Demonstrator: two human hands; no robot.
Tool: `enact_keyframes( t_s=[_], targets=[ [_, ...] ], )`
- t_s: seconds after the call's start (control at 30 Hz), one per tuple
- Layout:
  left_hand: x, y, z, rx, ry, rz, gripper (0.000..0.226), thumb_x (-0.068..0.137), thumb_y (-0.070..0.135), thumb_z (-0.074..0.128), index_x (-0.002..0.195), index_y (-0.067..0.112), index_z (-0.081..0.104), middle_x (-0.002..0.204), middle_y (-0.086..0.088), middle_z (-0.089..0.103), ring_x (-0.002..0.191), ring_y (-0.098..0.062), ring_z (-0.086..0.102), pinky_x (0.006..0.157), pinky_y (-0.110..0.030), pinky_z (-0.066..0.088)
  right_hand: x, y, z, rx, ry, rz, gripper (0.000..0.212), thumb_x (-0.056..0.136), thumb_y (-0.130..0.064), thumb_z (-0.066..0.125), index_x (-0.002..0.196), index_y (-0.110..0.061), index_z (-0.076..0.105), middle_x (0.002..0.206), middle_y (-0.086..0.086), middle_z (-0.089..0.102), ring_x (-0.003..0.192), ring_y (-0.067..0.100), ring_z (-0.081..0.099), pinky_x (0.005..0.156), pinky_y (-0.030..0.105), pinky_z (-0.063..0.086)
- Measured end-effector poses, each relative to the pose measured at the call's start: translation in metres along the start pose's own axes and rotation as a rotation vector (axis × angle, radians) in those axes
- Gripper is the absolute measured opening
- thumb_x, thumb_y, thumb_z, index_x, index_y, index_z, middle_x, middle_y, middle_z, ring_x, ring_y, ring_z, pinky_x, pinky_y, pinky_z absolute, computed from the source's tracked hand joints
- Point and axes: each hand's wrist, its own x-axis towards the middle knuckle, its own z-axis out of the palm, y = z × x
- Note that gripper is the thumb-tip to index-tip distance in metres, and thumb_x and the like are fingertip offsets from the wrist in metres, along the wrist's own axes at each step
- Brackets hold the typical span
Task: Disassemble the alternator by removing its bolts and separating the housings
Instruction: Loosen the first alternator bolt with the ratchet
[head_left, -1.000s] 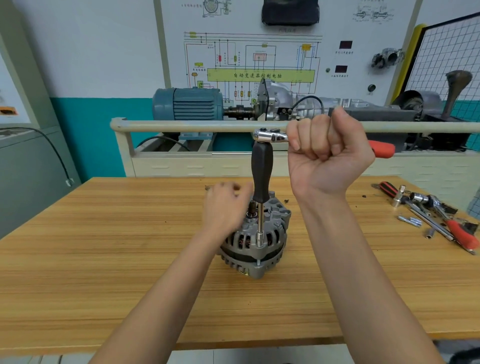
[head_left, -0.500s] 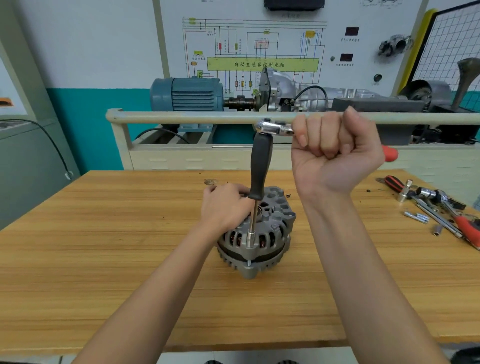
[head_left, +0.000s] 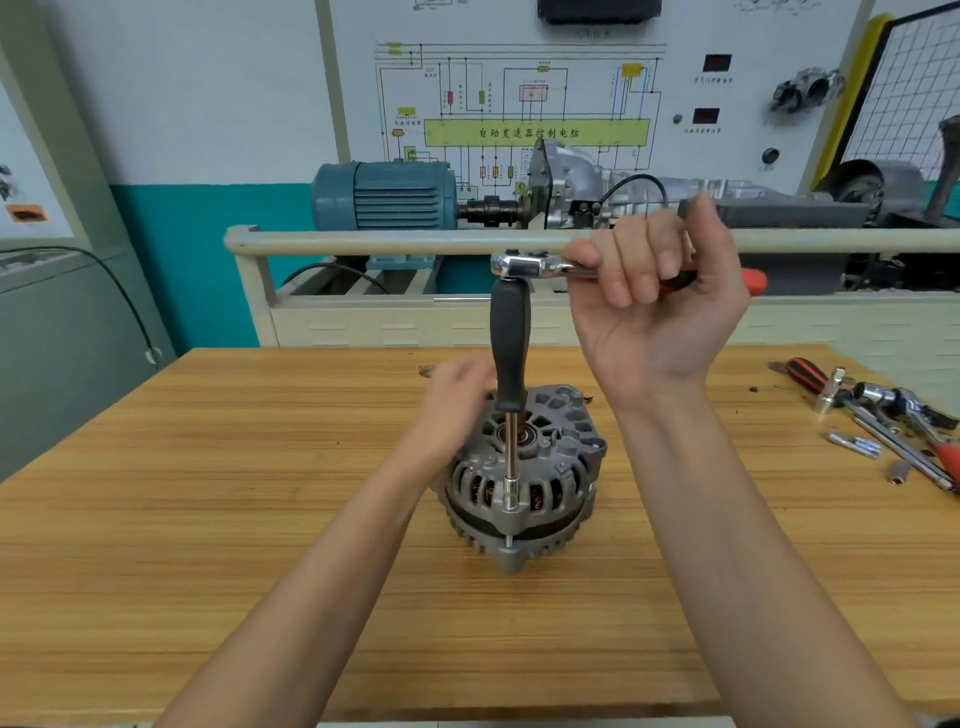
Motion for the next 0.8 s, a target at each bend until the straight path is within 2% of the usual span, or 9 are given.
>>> enact_keyframes(
  t_s=[0.07,0.1,0.2,0.3,0.43,0.53,0.63,0.73,0.8],
  targets=[
    [-0.006,0.016,-0.012,-0.505,-0.112,0.077,0.058,0.097,0.047,0.029,0.116,0.003,0.063,0.107,-0.005,0.07,0.104,-0.016,0.064,0.098,-0.034,0.048,-0.002,0.0,0.0,-0.033,0.066,-0.011,0.033,0.083,-0.022,0.053,0.053,-0.011,0.052,0.049,0.002,0.046,0.048,0.015,0.044,0.069,0.032,0.051],
    [-0.01,0.024,-0.015,-0.591,-0.2,0.129,0.06,0.094,0.051,0.029,0.114,0.005,0.061,0.1,-0.007,0.071,0.096,-0.021,0.066,0.09,-0.036,0.052,-0.003,0.0,0.0,-0.047,0.103,-0.015,0.03,0.083,-0.022,0.054,0.055,-0.011,0.054,0.054,0.003,0.05,0.053,0.016,0.048,0.074,0.033,0.052],
    [-0.021,0.046,-0.011,-0.355,-0.277,0.247,0.019,0.099,0.027,0.045,0.097,0.009,0.051,0.07,-0.002,0.056,0.063,-0.019,0.059,0.064,-0.028,0.052,-0.008,0.002,0.001,-0.141,0.168,0.033,0.02,0.088,-0.018,0.052,0.07,-0.01,0.058,0.076,0.007,0.061,0.076,0.02,0.058,0.087,0.037,0.05],
    [-0.025,0.051,0.0,-0.224,-0.252,0.346,0.005,0.099,0.006,0.046,0.094,0.008,0.047,0.068,-0.007,0.048,0.058,-0.021,0.054,0.058,-0.028,0.049,-0.017,0.009,0.006,-0.517,0.253,0.155,0.013,0.092,-0.022,0.056,0.091,-0.011,0.062,0.096,0.008,0.068,0.093,0.02,0.066,0.083,0.032,0.054],
    [-0.028,0.052,0.004,-0.224,-0.213,0.35,0.006,0.095,0.006,0.053,0.099,0.01,0.055,0.077,0.001,0.065,0.071,-0.012,0.066,0.066,-0.025,0.055,-0.021,0.013,0.021,-0.696,0.369,0.257,0.013,0.09,-0.024,0.064,0.088,-0.012,0.065,0.073,0.004,0.069,0.071,0.016,0.068,0.061,0.03,0.056],
    [-0.028,0.043,-0.011,-0.026,-0.286,0.259,0.017,0.092,0.022,0.061,0.096,0.005,0.063,0.087,-0.009,0.073,0.086,-0.02,0.071,0.086,-0.041,0.056,-0.016,0.014,0.031,-0.745,0.325,0.32,0.016,0.093,-0.02,0.059,0.083,-0.009,0.062,0.062,0.003,0.058,0.061,0.018,0.06,0.066,0.031,0.054],
    [-0.032,0.025,-0.035,0.032,-0.417,0.137,0.029,0.081,0.028,0.074,0.104,0.012,0.067,0.102,0.0,0.074,0.1,-0.012,0.068,0.09,-0.027,0.053,-0.015,0.018,0.034,-0.718,0.234,0.394,0.02,0.095,-0.02,0.052,0.078,-0.01,0.057,0.057,0.001,0.047,0.053,0.016,0.045,0.059,0.029,0.045],
    [-0.027,0.011,-0.04,0.0,-0.121,0.089,0.02,0.091,0.038,0.058,0.106,0.027,0.065,0.1,0.015,0.071,0.1,0.0,0.063,0.084,-0.019,0.052,-0.015,0.026,0.033,-0.701,0.239,0.407,0.027,0.093,-0.022,0.047,0.069,-0.012,0.052,0.051,-0.003,0.041,0.046,0.011,0.037,0.046,0.023,0.034],
    [-0.015,0.004,-0.026,0.114,-0.024,-0.018,0.031,0.099,0.037,0.047,0.113,0.015,0.064,0.111,0.001,0.069,0.11,-0.016,0.06,0.095,-0.037,0.049,-0.014,0.032,0.032,-0.7,0.281,0.392,0.03,0.093,-0.024,0.046,0.065,-0.013,0.049,0.047,-0.005,0.039,0.042,0.01,0.034,0.041,0.021,0.031]
  ],
)
